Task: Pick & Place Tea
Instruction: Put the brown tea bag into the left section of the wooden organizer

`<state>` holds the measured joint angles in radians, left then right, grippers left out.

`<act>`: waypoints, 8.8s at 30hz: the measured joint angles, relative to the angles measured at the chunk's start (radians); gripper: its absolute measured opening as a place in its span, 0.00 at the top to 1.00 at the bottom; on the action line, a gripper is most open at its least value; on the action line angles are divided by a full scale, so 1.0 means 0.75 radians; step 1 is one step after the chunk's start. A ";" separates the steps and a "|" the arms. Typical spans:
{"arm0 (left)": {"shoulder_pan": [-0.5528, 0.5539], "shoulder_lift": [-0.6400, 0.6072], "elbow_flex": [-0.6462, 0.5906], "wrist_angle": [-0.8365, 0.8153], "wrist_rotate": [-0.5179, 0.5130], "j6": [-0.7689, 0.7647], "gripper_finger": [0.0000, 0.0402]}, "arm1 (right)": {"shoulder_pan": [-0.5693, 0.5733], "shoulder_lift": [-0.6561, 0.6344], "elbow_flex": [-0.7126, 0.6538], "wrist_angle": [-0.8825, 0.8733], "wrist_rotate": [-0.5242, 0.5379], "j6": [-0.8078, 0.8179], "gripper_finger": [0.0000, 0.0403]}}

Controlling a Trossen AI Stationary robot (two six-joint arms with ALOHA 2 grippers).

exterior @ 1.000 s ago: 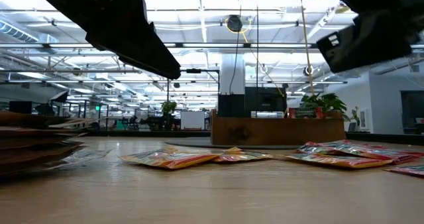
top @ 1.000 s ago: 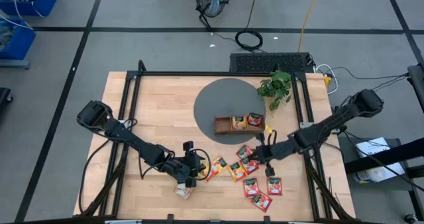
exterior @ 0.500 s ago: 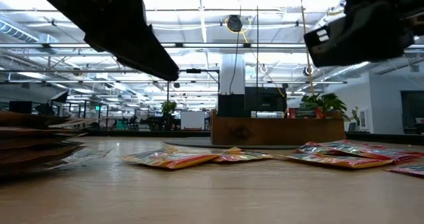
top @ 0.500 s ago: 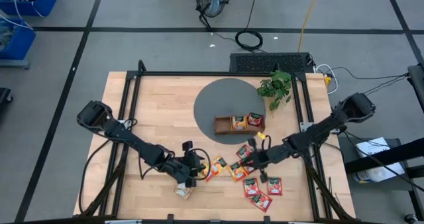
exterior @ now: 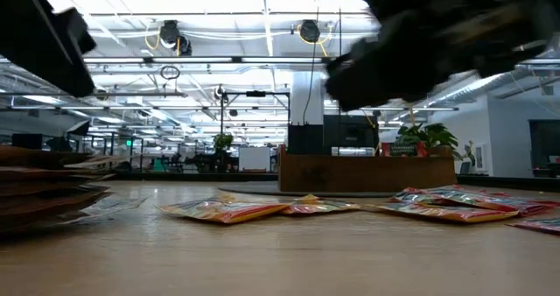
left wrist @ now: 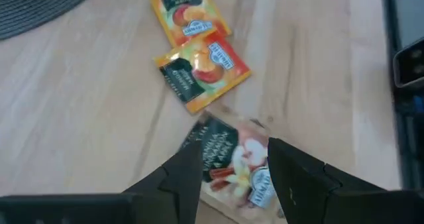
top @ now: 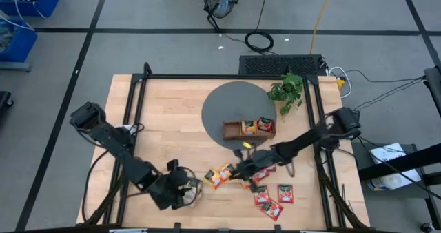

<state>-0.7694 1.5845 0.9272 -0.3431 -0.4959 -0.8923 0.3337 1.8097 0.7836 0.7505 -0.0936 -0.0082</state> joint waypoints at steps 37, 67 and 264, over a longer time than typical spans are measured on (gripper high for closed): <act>-0.302 0.151 -0.001 -0.238 -0.179 -0.249 0.57 | -0.261 0.531 0.688 -0.258 -0.649 1.188 0.58; -0.290 0.151 -0.001 -0.238 -0.190 -0.218 0.57 | -0.214 0.533 0.802 -0.513 -0.475 0.975 0.57; -0.137 0.372 -0.001 0.450 0.054 -0.072 0.57 | -0.061 0.453 0.623 -0.736 -0.426 0.716 0.68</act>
<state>-0.8722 1.8637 0.9268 -0.0059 -0.4554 -0.9465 0.2881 2.1498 1.2510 0.1982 -0.4133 0.5288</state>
